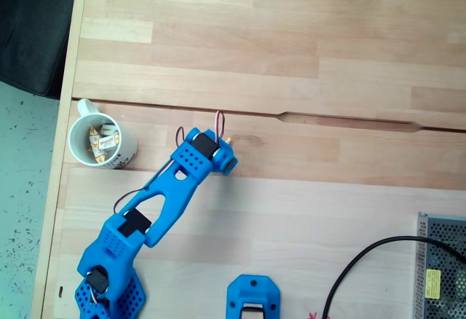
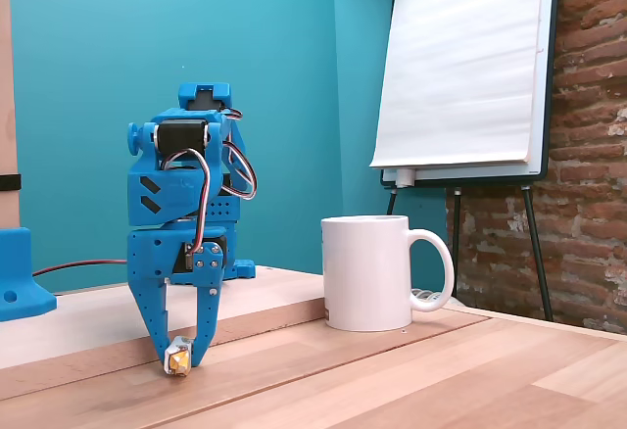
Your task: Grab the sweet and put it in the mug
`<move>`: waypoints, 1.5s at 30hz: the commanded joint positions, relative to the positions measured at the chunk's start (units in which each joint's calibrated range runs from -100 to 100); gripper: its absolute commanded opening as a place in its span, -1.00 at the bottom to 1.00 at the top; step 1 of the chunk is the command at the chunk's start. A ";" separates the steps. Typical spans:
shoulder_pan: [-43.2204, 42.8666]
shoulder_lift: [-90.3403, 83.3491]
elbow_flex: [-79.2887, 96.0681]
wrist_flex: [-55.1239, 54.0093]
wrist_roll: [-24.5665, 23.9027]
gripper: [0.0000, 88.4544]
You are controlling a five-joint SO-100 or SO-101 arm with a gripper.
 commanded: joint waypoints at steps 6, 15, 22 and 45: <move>-0.94 -14.80 -3.58 0.63 -3.71 -0.93; -3.33 -36.23 0.79 0.79 -12.45 -0.92; -8.56 -48.71 14.44 0.39 -17.19 -0.92; -35.43 -73.15 38.88 -0.17 -28.52 -0.92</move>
